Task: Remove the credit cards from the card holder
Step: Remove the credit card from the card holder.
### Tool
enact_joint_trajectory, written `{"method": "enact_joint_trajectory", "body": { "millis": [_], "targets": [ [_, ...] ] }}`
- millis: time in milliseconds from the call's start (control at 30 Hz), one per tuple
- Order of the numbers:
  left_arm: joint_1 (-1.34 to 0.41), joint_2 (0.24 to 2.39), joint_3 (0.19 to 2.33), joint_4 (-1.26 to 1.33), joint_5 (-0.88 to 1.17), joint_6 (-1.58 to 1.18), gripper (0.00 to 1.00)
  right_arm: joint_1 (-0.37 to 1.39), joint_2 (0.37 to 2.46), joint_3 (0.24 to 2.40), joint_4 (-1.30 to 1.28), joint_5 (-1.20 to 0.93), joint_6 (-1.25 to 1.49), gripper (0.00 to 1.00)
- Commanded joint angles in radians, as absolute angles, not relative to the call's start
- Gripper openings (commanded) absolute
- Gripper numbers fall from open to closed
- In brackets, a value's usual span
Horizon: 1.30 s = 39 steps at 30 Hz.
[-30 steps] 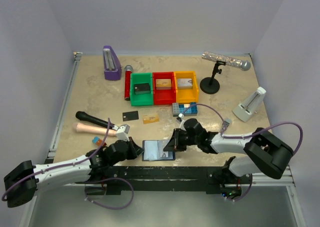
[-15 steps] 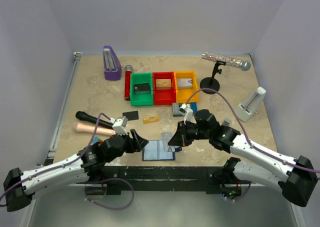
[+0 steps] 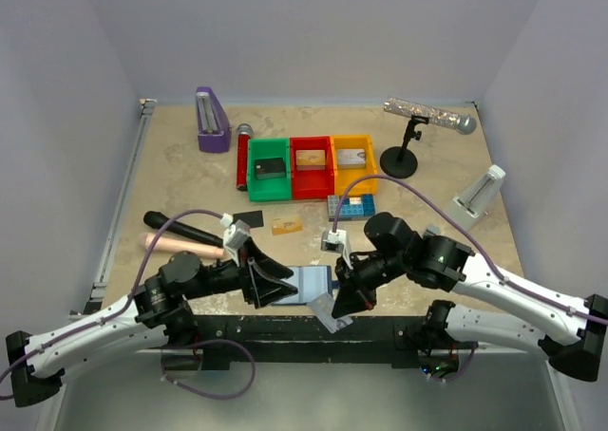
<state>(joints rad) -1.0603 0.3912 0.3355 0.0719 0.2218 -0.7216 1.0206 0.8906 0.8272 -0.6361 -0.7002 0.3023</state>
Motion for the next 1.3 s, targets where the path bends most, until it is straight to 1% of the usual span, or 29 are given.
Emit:
{"method": "enact_joint_trajectory", "body": {
  "millis": [0,100,267,600,667,733,833,900,967,1000,1033,1100,1133,1200,1267],
  "targets": [
    [-1.058,0.526,0.437,0.152,0.521,-0.658,0.61,1.072,0.946,0.925,-0.736,-0.687,0.224,0.0],
    [-1.06,0.597,0.448,0.179,0.563,-0.681,0.58,1.11,0.983,0.951,-0.735,-0.664,0.225,0.0],
    [-1.062,0.635,0.445,0.187,0.578,-0.692,0.55,1.155,1.014,0.986,-0.739,-0.631,0.229,0.0],
    [-1.075,0.706,0.433,0.235,0.634,-0.726,0.47,1.173,1.052,1.032,-0.739,-0.614,0.222,0.0],
    [-1.078,0.713,0.426,0.255,0.637,-0.73,0.44,1.174,1.06,1.042,-0.742,-0.612,0.219,0.0],
    [-1.08,0.713,0.42,0.27,0.643,-0.735,0.38,1.177,1.068,1.048,-0.744,-0.612,0.216,0.0],
    [-1.081,0.719,0.419,0.276,0.653,-0.735,0.25,1.178,1.075,1.055,-0.746,-0.612,0.213,0.0],
    [-1.081,0.719,0.414,0.278,0.658,-0.733,0.14,1.178,1.08,1.057,-0.746,-0.614,0.212,0.0],
    [-1.081,0.716,0.41,0.288,0.66,-0.733,0.0,1.177,1.081,1.061,-0.747,-0.612,0.213,0.0],
    [-1.081,0.709,0.405,0.293,0.655,-0.733,0.0,1.178,1.081,1.063,-0.747,-0.606,0.215,0.0],
    [-1.081,0.7,0.399,0.302,0.65,-0.733,0.0,1.178,1.081,1.062,-0.746,-0.6,0.218,0.09],
    [-1.081,0.667,0.377,0.31,0.629,-0.729,0.0,1.177,1.039,1.048,-0.741,-0.551,0.228,0.38],
    [-1.081,0.649,0.365,0.308,0.608,-0.726,0.0,1.174,0.988,1.016,-0.698,-0.479,0.254,0.45],
    [-1.08,0.6,0.335,0.313,0.56,-0.732,0.0,1.14,0.877,0.942,-0.612,-0.401,0.308,0.55],
    [-1.078,0.537,0.298,0.31,0.473,-0.742,0.0,1.054,0.775,0.879,-0.574,-0.339,0.372,0.57]
  ]
}}
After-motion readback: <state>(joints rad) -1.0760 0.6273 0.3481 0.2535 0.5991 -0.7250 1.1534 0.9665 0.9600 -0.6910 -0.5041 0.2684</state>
